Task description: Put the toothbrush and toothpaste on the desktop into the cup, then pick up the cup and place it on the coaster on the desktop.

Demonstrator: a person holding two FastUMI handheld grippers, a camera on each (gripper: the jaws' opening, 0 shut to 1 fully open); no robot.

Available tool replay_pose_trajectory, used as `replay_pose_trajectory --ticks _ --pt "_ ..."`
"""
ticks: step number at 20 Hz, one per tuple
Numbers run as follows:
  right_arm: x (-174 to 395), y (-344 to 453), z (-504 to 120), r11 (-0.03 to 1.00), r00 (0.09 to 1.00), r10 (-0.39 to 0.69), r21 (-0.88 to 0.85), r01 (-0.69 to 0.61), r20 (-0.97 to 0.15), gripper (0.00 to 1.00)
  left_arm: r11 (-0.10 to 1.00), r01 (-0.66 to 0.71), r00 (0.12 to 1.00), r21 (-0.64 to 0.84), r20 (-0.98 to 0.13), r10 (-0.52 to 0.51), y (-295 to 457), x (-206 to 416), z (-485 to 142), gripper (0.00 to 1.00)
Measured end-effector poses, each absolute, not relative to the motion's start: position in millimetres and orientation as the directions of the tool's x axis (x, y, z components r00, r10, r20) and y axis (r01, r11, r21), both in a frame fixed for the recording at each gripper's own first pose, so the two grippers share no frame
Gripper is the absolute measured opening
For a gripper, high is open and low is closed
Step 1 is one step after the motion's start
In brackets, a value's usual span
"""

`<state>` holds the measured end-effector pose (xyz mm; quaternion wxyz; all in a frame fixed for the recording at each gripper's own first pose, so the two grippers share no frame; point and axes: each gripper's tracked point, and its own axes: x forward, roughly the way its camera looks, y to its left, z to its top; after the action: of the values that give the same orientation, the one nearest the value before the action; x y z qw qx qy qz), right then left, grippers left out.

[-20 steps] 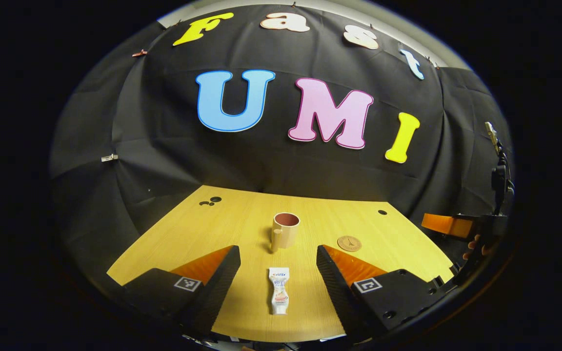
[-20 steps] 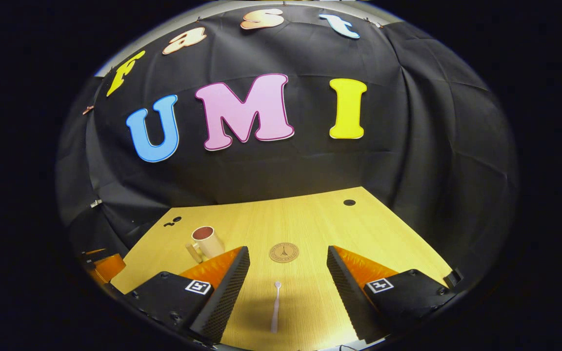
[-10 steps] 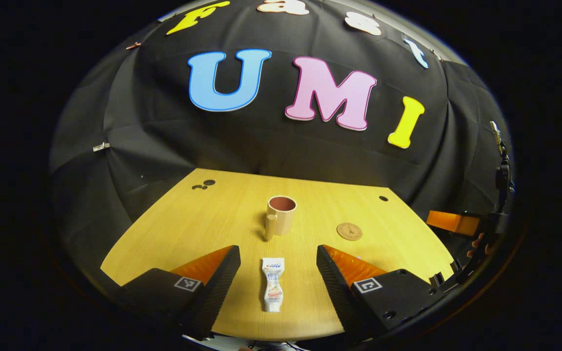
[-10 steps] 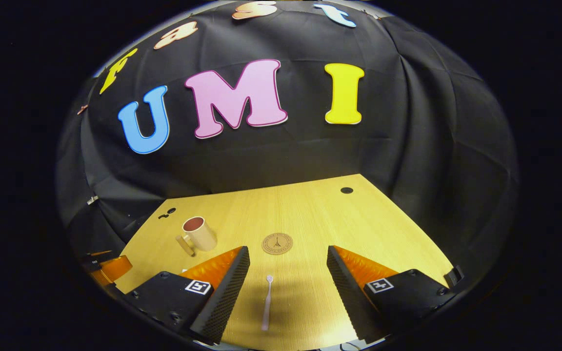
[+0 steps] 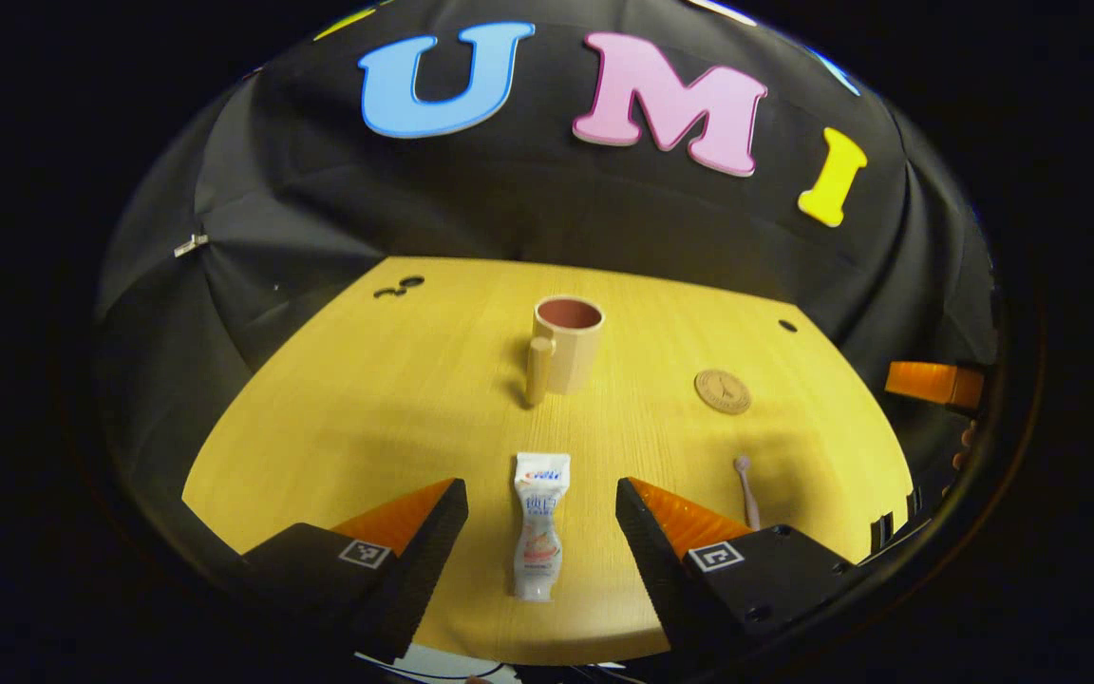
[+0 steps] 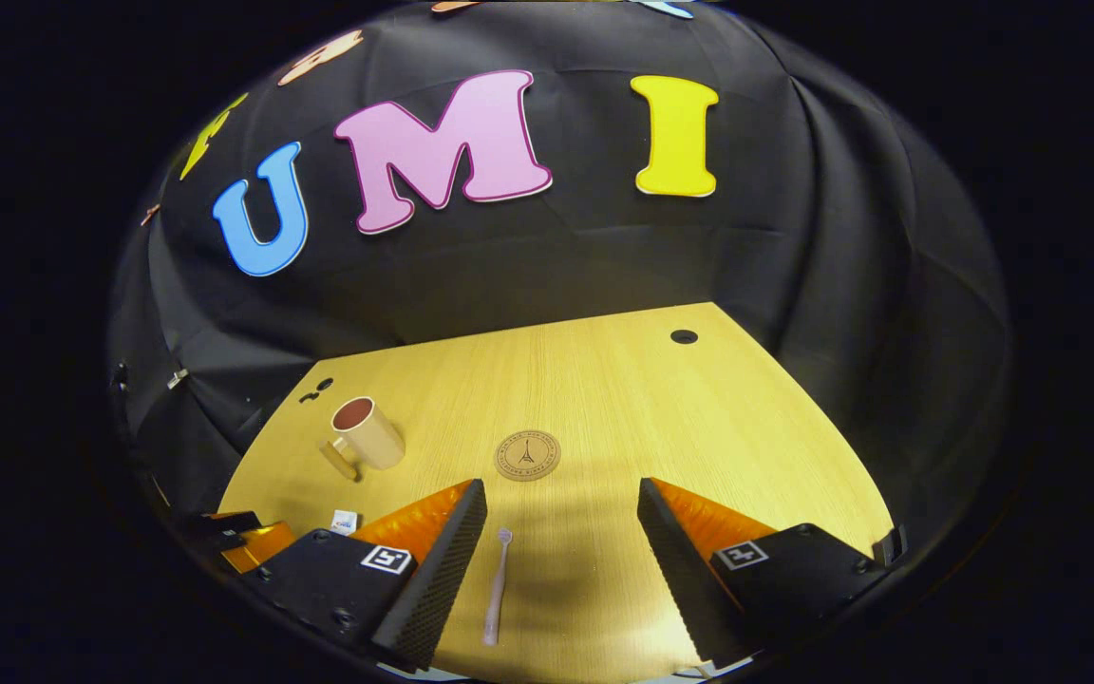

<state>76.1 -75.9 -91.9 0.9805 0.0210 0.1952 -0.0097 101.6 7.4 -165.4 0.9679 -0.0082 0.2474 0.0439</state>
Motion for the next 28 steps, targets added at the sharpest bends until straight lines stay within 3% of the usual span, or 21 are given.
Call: replay_pose_trajectory --ticks 12,20,24,28 --pt "97 -73 -144 0.995 0.844 0.101 0.070 -0.076 -0.526 0.99 0.983 -0.179 0.729 0.031 -0.667 0.154 16 140 -253 0.97" --pt "86 -65 -168 0.994 0.813 0.104 0.080 -0.071 -0.573 0.99 0.988 -0.133 0.695 0.075 -0.703 0.148 14 142 -265 0.85" --pt "77 -49 -175 0.993 0.800 0.113 0.092 -0.072 -0.589 0.99 0.992 -0.092 0.686 0.085 -0.717 0.125 9 145 -265 0.66" --pt "65 -30 -185 0.992 0.784 0.121 0.103 -0.073 -0.608 0.99 0.992 -0.069 0.673 0.102 -0.729 0.122 4 147 -265 0.40"
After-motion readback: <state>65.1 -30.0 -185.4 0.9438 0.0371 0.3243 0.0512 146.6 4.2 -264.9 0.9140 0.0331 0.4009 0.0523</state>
